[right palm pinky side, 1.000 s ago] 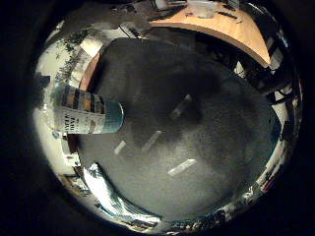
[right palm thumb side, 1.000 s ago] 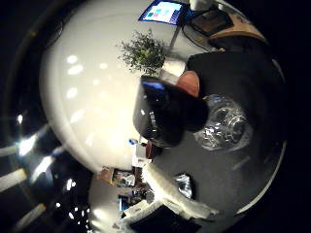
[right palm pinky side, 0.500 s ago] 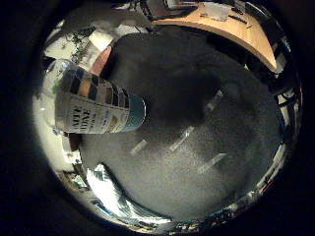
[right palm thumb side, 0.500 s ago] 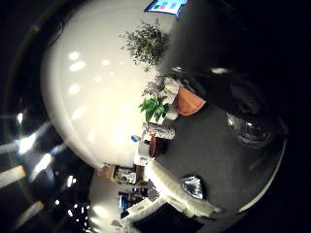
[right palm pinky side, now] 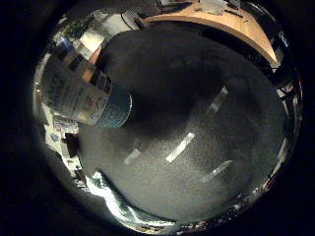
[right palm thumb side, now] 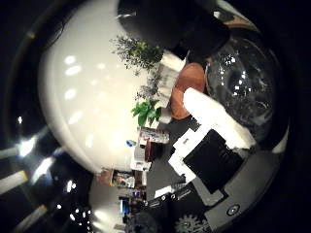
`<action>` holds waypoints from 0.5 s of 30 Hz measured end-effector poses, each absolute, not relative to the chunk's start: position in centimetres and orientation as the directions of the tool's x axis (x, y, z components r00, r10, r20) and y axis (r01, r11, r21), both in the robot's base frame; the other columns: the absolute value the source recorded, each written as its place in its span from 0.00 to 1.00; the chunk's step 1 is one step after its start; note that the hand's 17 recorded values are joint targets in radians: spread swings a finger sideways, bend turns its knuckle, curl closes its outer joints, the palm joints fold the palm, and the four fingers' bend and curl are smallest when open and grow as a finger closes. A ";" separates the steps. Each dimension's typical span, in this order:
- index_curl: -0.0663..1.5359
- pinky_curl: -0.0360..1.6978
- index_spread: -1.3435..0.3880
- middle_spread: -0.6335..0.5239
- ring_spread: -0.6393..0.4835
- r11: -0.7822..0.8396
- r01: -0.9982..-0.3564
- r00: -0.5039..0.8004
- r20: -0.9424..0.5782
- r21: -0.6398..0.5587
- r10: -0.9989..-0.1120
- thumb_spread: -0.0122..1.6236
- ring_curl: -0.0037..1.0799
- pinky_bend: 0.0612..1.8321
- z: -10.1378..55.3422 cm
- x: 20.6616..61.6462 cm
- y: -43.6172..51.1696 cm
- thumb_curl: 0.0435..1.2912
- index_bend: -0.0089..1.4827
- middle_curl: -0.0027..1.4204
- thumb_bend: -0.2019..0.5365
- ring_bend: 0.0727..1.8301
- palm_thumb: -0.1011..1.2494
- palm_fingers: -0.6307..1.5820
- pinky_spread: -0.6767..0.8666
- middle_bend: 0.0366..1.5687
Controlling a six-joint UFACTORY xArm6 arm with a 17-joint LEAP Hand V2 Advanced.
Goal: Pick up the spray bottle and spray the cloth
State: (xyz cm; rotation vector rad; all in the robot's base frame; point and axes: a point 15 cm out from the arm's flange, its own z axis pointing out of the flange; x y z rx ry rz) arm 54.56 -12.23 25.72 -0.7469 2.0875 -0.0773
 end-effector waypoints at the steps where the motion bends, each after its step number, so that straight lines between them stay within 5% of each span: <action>1: 0.31 0.02 0.45 0.19 0.35 0.818 -0.478 -0.424 -0.731 -0.321 -0.535 0.68 0.20 0.37 25.7 54.5 -12.4 0.30 0.29 0.29 0.26 0.21 0.72 0.55 0.85 0.28; 15: 0.35 0.01 0.41 0.10 0.03 0.830 -0.463 -0.425 -0.744 -0.312 -0.516 0.72 0.20 0.22 25.9 54.3 -12.6 0.29 0.31 0.35 0.26 0.30 0.83 0.70 0.82 0.42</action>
